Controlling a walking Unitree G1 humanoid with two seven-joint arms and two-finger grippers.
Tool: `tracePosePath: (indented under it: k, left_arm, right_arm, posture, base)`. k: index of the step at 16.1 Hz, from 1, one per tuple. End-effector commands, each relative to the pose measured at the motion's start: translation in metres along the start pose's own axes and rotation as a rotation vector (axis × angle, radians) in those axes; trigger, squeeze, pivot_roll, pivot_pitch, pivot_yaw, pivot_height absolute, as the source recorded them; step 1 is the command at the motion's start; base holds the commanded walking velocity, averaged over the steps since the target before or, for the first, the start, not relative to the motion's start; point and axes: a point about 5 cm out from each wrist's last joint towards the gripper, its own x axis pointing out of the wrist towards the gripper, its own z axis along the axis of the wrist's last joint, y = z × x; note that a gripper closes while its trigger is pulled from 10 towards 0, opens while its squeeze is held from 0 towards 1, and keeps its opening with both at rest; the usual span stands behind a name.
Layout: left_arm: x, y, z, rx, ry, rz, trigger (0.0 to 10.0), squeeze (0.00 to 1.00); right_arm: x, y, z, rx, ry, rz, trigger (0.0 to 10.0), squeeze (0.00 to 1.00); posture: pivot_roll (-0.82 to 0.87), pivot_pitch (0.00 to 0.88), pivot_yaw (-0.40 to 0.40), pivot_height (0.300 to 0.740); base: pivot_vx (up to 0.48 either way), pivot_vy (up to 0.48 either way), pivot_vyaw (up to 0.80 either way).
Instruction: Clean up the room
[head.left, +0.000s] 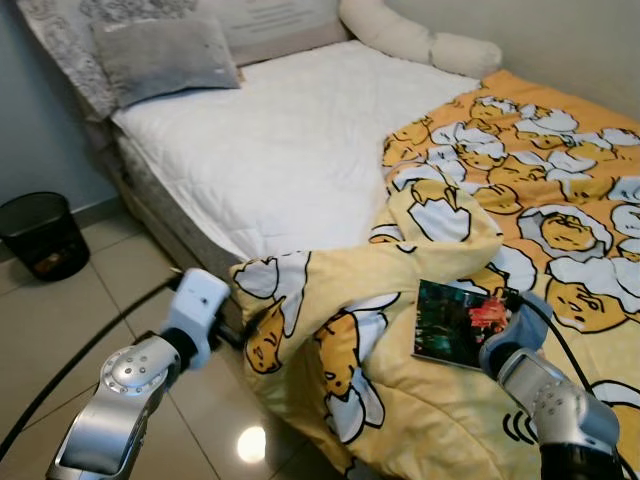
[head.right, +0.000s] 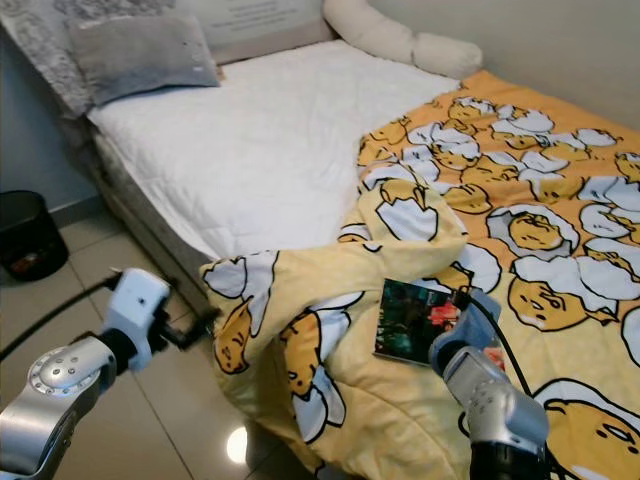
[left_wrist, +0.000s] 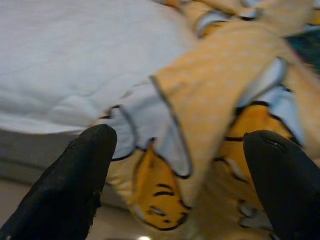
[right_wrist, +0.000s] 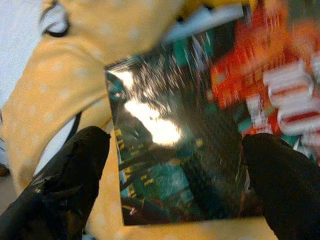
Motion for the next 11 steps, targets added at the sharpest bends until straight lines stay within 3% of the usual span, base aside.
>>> tracePosePath:
  k: [1,4,8,11]
  left_arm:
    - [0.001,-0.004,0.008,0.013,-0.019,-0.067,10.0,0.61]
    - [-0.001,-0.020,0.012,0.049,0.015,-0.330,10.0,0.62]
    - [-0.002,-0.026,0.014,0.066,0.023,-0.398,10.0,0.61]
    - [-0.004,-0.028,0.014,0.063,0.029,-0.410,10.0,0.62]
  right_arm:
    - [0.000,0.001,0.003,0.074,0.022,0.011,10.0,0.00]
    - [0.005,-0.009,-0.003,0.224,0.137,-0.027,10.0,0.00]
    - [0.005,-0.007,-0.005,0.306,0.188,0.006,10.0,0.00]
    - [0.008,-0.009,-0.007,0.254,0.257,-0.022,10.0,0.00]
  posture:
    - [-0.01,0.000,-0.044,0.740]
    - [-0.01,0.000,-0.047,0.740]
    - [-0.02,0.000,-0.056,0.740]
    - [-0.01,0.000,-0.076,0.740]
  base:
    - [0.000,0.000,0.00]
    - [0.000,0.000,0.00]
    - [0.000,0.000,0.00]
    - [0.000,0.000,0.00]
